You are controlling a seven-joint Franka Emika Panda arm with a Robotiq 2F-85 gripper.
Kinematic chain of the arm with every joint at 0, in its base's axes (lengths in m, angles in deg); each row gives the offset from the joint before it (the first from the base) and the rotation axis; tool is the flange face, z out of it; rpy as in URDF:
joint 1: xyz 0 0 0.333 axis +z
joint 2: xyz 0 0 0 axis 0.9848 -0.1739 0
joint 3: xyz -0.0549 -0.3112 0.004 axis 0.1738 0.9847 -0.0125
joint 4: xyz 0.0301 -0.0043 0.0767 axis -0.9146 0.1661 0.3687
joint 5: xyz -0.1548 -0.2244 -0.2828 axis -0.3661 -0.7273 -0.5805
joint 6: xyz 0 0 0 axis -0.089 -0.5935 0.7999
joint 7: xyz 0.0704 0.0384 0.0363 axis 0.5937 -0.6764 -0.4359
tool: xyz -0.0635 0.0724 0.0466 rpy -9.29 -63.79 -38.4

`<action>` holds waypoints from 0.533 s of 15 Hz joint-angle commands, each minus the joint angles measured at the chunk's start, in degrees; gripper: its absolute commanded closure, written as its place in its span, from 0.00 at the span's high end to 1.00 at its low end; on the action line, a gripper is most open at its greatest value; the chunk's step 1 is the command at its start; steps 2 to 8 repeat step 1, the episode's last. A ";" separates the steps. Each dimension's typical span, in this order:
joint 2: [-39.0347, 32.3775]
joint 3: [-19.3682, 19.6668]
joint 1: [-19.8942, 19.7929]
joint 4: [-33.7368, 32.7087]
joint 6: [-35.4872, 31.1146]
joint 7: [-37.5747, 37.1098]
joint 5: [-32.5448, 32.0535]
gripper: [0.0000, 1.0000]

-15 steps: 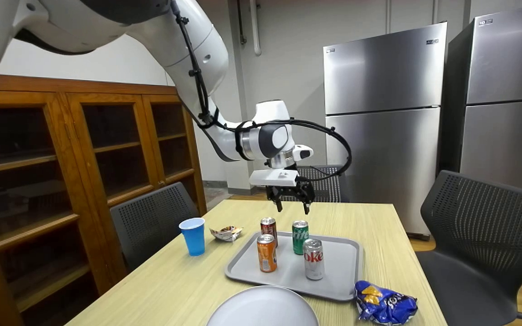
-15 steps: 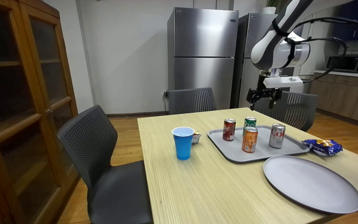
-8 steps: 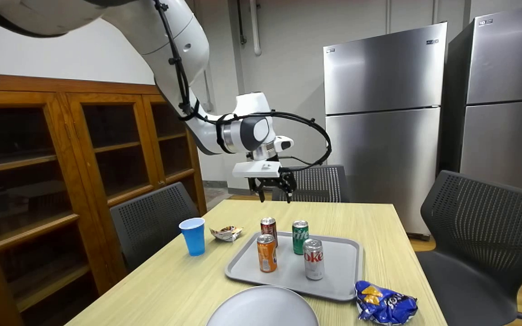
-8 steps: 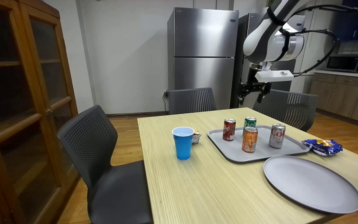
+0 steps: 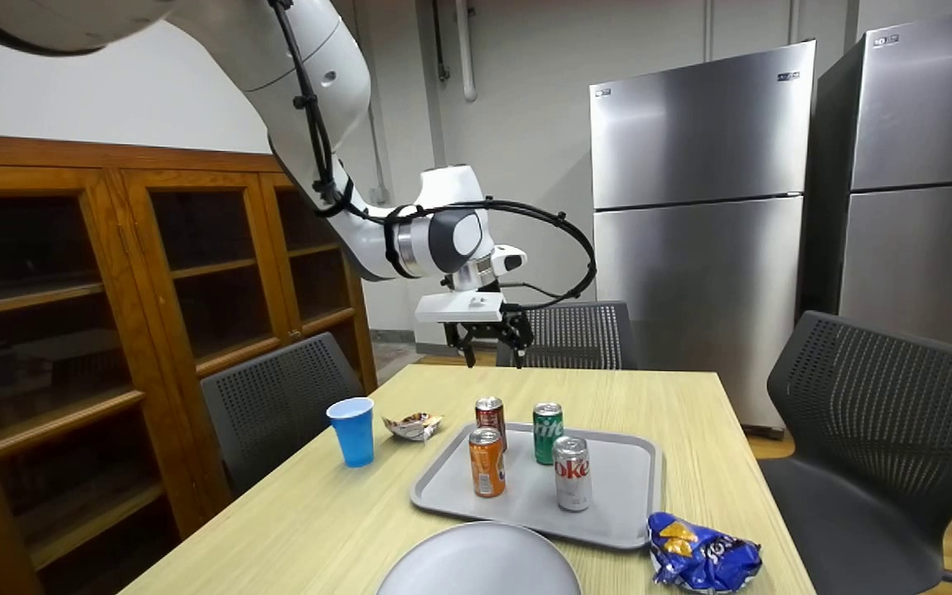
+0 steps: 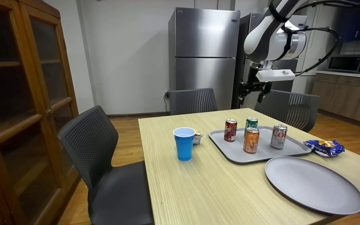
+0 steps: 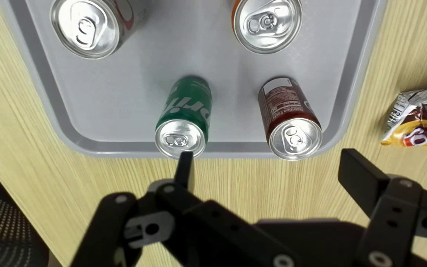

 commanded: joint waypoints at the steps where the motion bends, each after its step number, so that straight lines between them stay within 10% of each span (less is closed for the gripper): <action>1: 0.02 0.07 0.08 -0.04 0.08 0.04 0.05 1.00; 8: 0.02 0.07 0.08 -0.04 0.08 0.04 0.05 1.00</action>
